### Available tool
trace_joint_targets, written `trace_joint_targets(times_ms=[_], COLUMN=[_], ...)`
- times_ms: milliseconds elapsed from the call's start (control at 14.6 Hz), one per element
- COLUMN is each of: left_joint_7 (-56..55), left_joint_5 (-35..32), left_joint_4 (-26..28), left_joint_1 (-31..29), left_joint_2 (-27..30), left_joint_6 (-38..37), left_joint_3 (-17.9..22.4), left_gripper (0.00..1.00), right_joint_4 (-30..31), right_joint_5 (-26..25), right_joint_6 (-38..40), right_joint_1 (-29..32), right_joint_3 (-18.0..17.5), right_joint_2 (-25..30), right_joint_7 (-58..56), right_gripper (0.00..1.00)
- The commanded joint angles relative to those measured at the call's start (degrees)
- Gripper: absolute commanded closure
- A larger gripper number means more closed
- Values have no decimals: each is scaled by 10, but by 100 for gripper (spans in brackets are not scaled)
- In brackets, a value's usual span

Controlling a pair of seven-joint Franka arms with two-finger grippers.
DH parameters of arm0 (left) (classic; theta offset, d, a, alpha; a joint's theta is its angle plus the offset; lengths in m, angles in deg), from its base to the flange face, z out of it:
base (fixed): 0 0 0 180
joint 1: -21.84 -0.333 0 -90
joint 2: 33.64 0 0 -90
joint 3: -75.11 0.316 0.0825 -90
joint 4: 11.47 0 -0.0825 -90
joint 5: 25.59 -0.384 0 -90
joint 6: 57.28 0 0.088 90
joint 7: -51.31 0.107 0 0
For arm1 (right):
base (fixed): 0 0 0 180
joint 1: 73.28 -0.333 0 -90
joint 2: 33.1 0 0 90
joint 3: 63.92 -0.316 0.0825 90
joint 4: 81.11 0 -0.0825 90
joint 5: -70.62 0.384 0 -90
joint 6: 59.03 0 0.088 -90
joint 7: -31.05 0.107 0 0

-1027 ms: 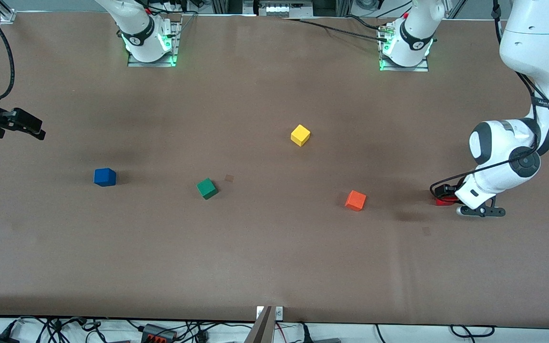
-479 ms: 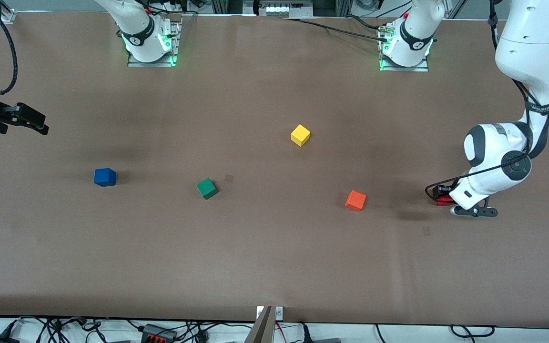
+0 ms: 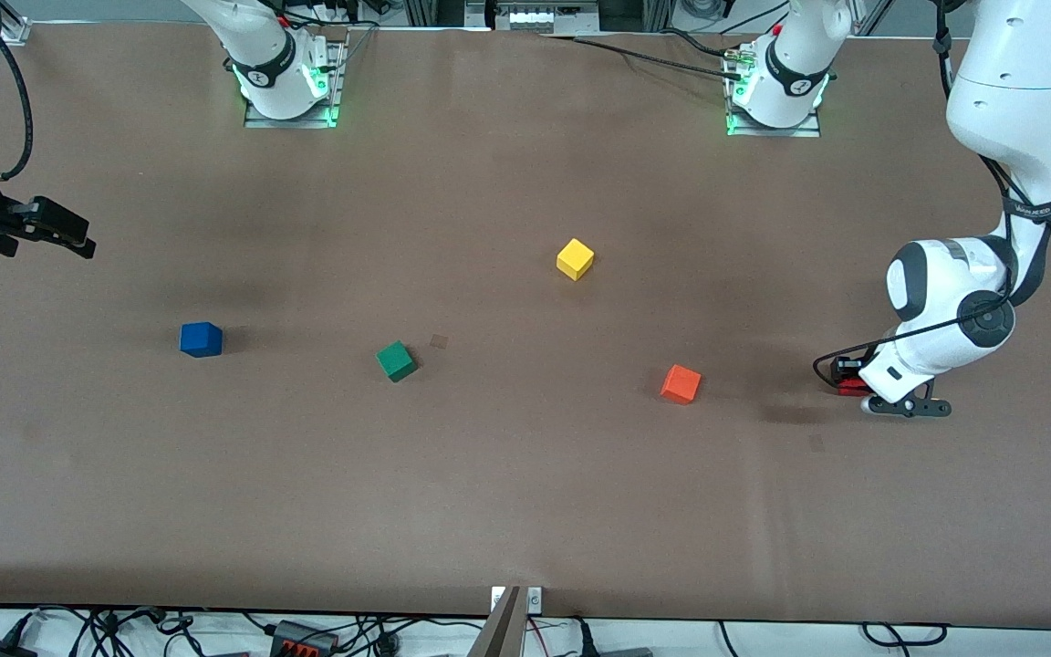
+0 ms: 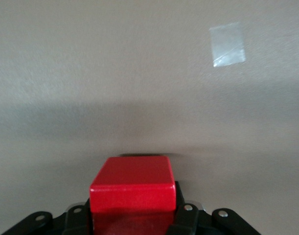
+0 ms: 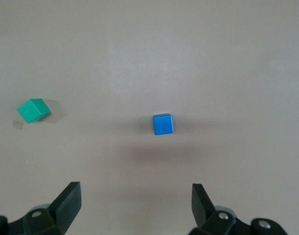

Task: Pass red block to right arm, stack on blue
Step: 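Close the left gripper on the red cube, then lift the red cube with the left gripper while the right gripper advances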

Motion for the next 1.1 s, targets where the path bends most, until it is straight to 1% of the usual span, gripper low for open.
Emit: trace_joint_targets(times_ms=[0,205,342,479,616,685,753,890,1027], left_joint_7=[83,130,192,242,294,334,374,447,491], left_joint_5=[-5,-5,-5,-2,10,34,59,102,161], left_joint_4=[-25,-100,-160,-200,-224,-226,-226,-226,-226], left_joint_1=[2,1,-1,-1,-6,-6,-6,-2,-6], left_joint_2=[39,47,49,50,56,69,77,92,111], left_joint_6=[-94,-249,-356,-437,-487,-498,-505,-525,-534], left_joint_3=[-14,-41,-67,-83,-98,-100,-100,-106,-135], left_gripper=[82,83,84,85,86,87,87,90,91], right_joint_4=[0,3,1,0,0,-1,0,0,0], right_joint_5=[17,25,28,56,95,115,149,237,275], right_joint_6=[21,24,26,26,20,19,20,26,25], right_joint_1=[1,-19,-37,-46,-49,-48,-47,-45,-47], right_joint_3=[-2,-3,-2,-2,-2,-2,-2,0,-1], right_joint_2=[7,-12,-24,-23,-27,-27,-29,-41,-54], right_joint_7=[0,3,-6,-34,-41,-41,-41,-42,-41], right_gripper=[0,0,0,0,0,0,0,0,0])
